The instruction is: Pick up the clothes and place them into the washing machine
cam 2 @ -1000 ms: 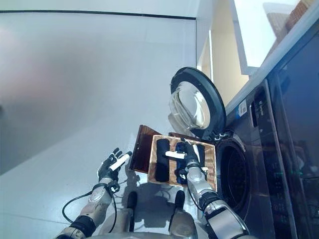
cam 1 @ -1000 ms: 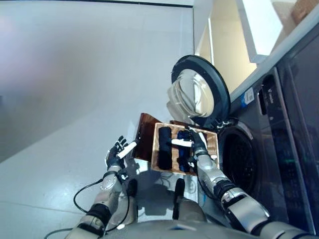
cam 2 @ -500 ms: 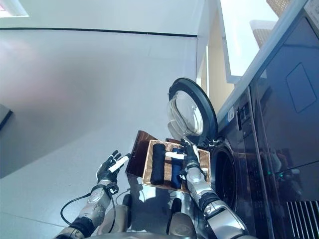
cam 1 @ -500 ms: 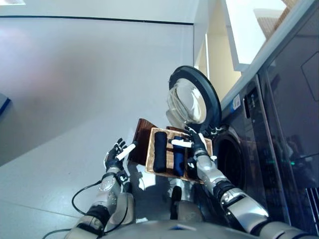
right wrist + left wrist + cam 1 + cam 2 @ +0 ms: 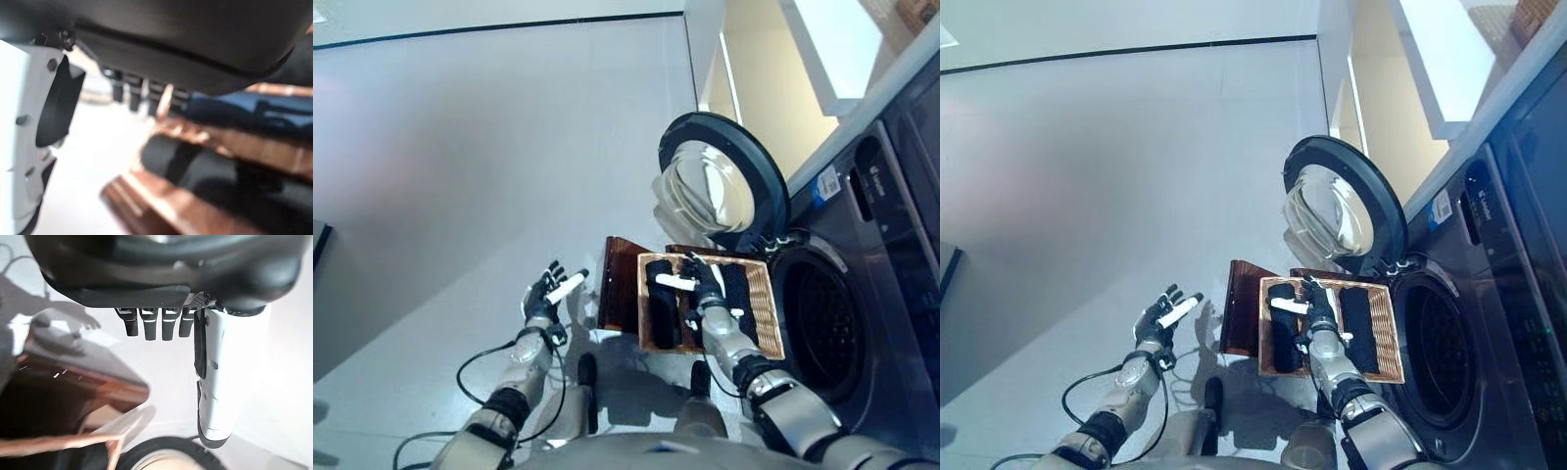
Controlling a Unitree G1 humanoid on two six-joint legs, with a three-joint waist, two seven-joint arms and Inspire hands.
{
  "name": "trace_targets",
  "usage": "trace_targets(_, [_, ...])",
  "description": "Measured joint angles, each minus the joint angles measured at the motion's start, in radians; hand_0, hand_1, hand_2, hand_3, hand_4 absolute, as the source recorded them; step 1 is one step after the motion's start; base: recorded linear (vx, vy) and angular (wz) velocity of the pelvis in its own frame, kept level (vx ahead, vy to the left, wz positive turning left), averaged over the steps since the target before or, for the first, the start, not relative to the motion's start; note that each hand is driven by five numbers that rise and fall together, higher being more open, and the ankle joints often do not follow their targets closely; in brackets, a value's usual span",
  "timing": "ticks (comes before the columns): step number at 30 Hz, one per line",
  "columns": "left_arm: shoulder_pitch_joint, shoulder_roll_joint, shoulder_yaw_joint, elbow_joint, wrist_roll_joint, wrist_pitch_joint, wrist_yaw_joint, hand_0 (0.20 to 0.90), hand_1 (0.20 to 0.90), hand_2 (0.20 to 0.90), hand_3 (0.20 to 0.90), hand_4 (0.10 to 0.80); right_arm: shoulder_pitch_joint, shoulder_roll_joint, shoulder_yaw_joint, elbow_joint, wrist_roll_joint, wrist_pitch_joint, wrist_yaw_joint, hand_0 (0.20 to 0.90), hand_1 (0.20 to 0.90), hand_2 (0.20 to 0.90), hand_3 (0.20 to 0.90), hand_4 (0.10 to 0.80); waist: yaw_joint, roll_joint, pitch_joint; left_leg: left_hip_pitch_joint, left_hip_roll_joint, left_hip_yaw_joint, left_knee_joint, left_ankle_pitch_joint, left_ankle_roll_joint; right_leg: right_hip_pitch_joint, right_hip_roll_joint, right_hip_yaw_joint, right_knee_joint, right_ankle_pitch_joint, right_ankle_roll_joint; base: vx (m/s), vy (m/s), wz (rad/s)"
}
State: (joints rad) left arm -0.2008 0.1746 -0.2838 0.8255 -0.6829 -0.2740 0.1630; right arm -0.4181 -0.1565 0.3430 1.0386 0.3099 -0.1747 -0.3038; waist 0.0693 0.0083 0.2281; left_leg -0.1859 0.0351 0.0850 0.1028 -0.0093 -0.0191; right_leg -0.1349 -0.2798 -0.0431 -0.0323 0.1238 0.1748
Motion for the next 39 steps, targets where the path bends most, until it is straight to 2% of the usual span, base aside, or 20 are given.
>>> trace_targets(4, [0.010,0.002,0.003,0.002,0.000,-0.002,0.000,0.900,0.900,0.900,0.900,0.800,-0.012,0.019,0.004,0.004,-0.001,0.002,0.001,0.900,0.900,0.900,0.900,0.800,0.000,-0.032,-0.001,-0.017,-0.001,0.011,0.022,-0.014,0.004,-0.016,-0.003,0.000,0.008,0.002,-0.004,0.042,0.045,-0.08])
trace_targets(7, [0.020,0.006,0.004,0.009,0.000,-0.001,-0.001,0.900,0.900,0.900,0.900,0.800,-0.014,0.021,0.006,0.003,-0.002,0.002,0.002,0.900,0.900,0.900,0.900,0.800,0.000,-0.071,-0.006,-0.027,-0.001,0.018,0.061,-0.038,0.006,-0.015,-0.004,-0.005,0.011,-0.005,-0.015,0.062,0.051,-0.10])
trace_targets(10, [0.021,0.006,0.002,0.011,0.000,0.005,-0.003,0.900,0.900,0.900,0.900,0.800,-0.012,0.017,-0.002,0.004,-0.002,0.002,0.001,0.900,0.900,0.900,0.900,0.800,-0.007,-0.096,-0.013,-0.039,-0.002,0.016,0.108,-0.068,0.018,-0.015,-0.006,-0.011,0.034,0.001,-0.020,0.058,0.107,-0.02])
trace_targets(12, [0.018,0.006,0.000,0.011,0.000,0.005,-0.006,0.900,0.900,0.900,0.900,0.800,-0.012,0.014,-0.001,0.004,-0.001,0.002,0.002,0.900,0.900,0.900,0.900,0.800,-0.014,-0.094,-0.017,-0.039,0.003,0.017,0.117,-0.080,0.034,-0.029,-0.004,-0.015,0.061,0.034,-0.043,0.066,0.161,-0.12])
trace_targets(13, [0.015,0.008,-0.001,0.011,0.000,0.005,-0.009,0.900,0.900,0.900,0.900,0.800,-0.014,0.015,-0.001,0.003,0.001,0.002,0.002,0.900,0.900,0.900,0.900,0.800,-0.023,-0.091,-0.017,-0.044,0.002,0.018,0.130,-0.090,0.042,-0.052,-0.002,-0.017,0.100,0.063,-0.070,0.046,0.139,-0.14])
trace_targets(14, [0.015,0.009,-0.001,0.011,0.000,0.005,-0.010,0.900,0.900,0.900,0.900,0.800,-0.013,0.016,-0.001,0.003,0.002,0.002,0.002,0.900,0.900,0.900,0.900,0.800,-0.029,-0.091,-0.017,-0.039,0.009,0.018,0.128,-0.086,0.055,-0.052,-0.003,-0.017,0.105,0.075,-0.075,0.041,0.110,-0.08])
trace_targets(15, [0.015,0.010,-0.003,0.011,0.001,0.005,-0.012,0.900,0.900,0.900,0.900,0.800,-0.011,0.018,0.000,0.007,0.012,0.002,0.001,0.900,0.900,0.900,0.900,0.800,-0.033,-0.087,-0.014,-0.029,-0.002,0.022,0.124,-0.084,0.061,-0.057,-0.003,-0.026,0.123,0.111,-0.092,0.052,0.064,-0.02])
trace_targets(17, [0.019,0.020,-0.005,0.009,0.001,0.005,-0.013,0.900,0.900,0.900,0.900,0.800,-0.008,0.021,0.002,0.009,0.020,0.002,0.002,0.900,0.900,0.900,0.900,0.800,-0.028,-0.079,-0.012,-0.009,0.004,0.028,0.118,-0.079,0.088,-0.090,-0.020,-0.030,0.206,0.130,-0.113,0.088,-0.031,0.04])
trace_targets(18, [0.020,0.023,-0.003,0.009,0.001,0.005,-0.012,0.900,0.900,0.900,0.900,0.800,-0.008,0.021,0.002,0.009,0.021,0.002,0.003,0.900,0.900,0.900,0.900,0.800,-0.029,-0.074,-0.012,-0.006,0.002,0.029,0.112,-0.075,0.088,-0.101,-0.024,-0.031,0.249,0.095,-0.098,0.119,-0.120,0.25])
trace_targets(20, [0.021,0.034,-0.003,0.008,0.000,0.005,-0.013,0.900,0.900,0.900,0.900,0.800,-0.009,0.021,-0.001,0.008,0.021,0.001,0.004,0.900,0.900,0.900,0.900,0.800,-0.027,-0.073,-0.014,-0.006,-0.003,0.040,0.086,-0.057,0.088,-0.094,-0.036,-0.043,0.257,0.043,-0.045,0.127,-0.133,0.28])
trace_targets(21, [0.025,0.045,0.001,0.011,-0.001,0.004,-0.011,0.900,0.900,0.900,0.900,0.800,-0.015,0.021,0.000,0.005,0.021,0.001,0.012,0.900,0.900,0.900,0.900,0.800,-0.020,-0.070,-0.011,-0.006,-0.015,0.043,0.052,-0.038,0.085,-0.087,-0.058,-0.058,0.187,0.026,-0.014,0.188,-0.151,0.09])
trace_targets(22, [0.027,0.050,0.008,0.016,-0.003,0.004,-0.008,0.900,0.900,0.900,0.900,0.800,-0.025,0.021,0.000,0.004,0.021,0.000,0.022,0.900,0.900,0.900,0.900,0.800,-0.019,-0.069,-0.010,-0.005,-0.019,0.044,0.034,-0.025,0.090,-0.083,-0.066,-0.066,0.131,0.026,0.000,0.211,-0.179,-0.03])
trace_targets(24, [0.035,0.061,0.009,0.019,-0.007,0.004,-0.002,0.900,0.900,0.900,0.900,0.800,-0.031,0.022,0.004,0.002,0.021,0.002,0.024,0.900,0.900,0.900,0.900,0.800,-0.020,-0.054,0.001,0.004,-0.026,0.042,0.004,0.001,0.085,-0.081,-0.072,-0.069,0.045,0.059,0.029,0.116,-0.088,0.00])
trace_targets(26, [0.047,0.070,0.008,0.012,-0.007,0.004,-0.003,0.900,0.900,0.900,0.900,0.800,-0.015,0.024,0.004,0.001,0.021,0.004,0.021,0.900,0.900,0.900,0.900,0.800,-0.025,-0.086,0.014,0.028,-0.054,0.027,-0.004,0.007,0.057,-0.053,-0.079,-0.064,0.079,0.107,0.013,0.060,-0.111,0.29])
trace_targets(27, [0.056,0.073,0.009,0.008,-0.007,0.002,-0.003,0.900,0.900,0.900,0.900,0.800,-0.010,0.022,0.003,-0.001,0.020,0.004,0.021,0.900,0.900,0.900,0.900,0.800,-0.013,-0.099,0.019,0.038,-0.054,0.025,-0.010,0.006,0.038,-0.044,-0.080,-0.092,0.071,0.056,0.022,-0.036,-0.233,0.13])
trace_targets(28, [0.067,0.063,0.010,0.006,-0.007,0.001,-0.003,0.900,0.900,0.900,0.900,0.800,-0.015,0.017,0.001,-0.012,0.020,0.001,0.021,0.900,0.900,0.900,0.900,0.800,-0.011,-0.091,0.020,0.017,-0.031,0.007,-0.004,0.005,0.013,-0.047,-0.059,-0.095,0.058,0.019,0.043,-0.062,-0.256,0.05])
trace_targets(29, [0.077,0.049,0.008,0.003,-0.008,0.003,-0.005,0.900,0.900,0.900,0.900,0.800,-0.016,0.007,0.000,-0.030,0.019,0.001,0.017,0.900,0.900,0.900,0.900,0.800,-0.023,-0.069,0.029,-0.002,-0.008,-0.019,0.001,0.012,0.000,-0.049,-0.031,-0.115,0.057,0.016,0.031,-0.104,-0.209,0.22])
trace_targets(33, [0.095,-0.018,0.005,-0.013,-0.024,0.005,-0.012,0.900,0.900,0.900,0.900,0.800,-0.015,-0.035,-0.002,-0.063,0.011,0.002,-0.017,0.900,0.900,0.900,0.900,0.800,-0.036,-0.043,0.046,-0.052,0.057,-0.061,-0.022,0.033,-0.042,-0.090,0.032,-0.146,0.051,0.002,-0.008,-0.061,-0.099,0.10])
trace_targets(35, [0.092,-0.038,0.005,-0.013,-0.030,0.005,-0.012,0.900,0.900,0.900,0.900,0.800,-0.015,-0.061,-0.020,-0.096,0.006,0.000,-0.037,0.900,0.900,0.900,0.900,0.800,-0.048,-0.028,0.055,-0.078,0.063,-0.070,-0.041,0.050,-0.045,-0.118,0.038,-0.156,0.050,0.004,-0.013,-0.016,-0.062,0.13])
trace_targets(39, [0.089,-0.049,-0.005,-0.064,-0.031,0.005,-0.010,0.900,0.900,0.900,0.900,0.800,-0.016,-0.101,-0.097,-0.107,-0.007,-0.002,-0.099,0.900,0.900,0.900,0.900,0.800,-0.057,0.026,0.087,-0.085,0.056,-0.084,-0.087,0.074,-0.044,-0.123,0.036,-0.166,0.027,0.008,-0.008,-0.002,-0.020,0.15])
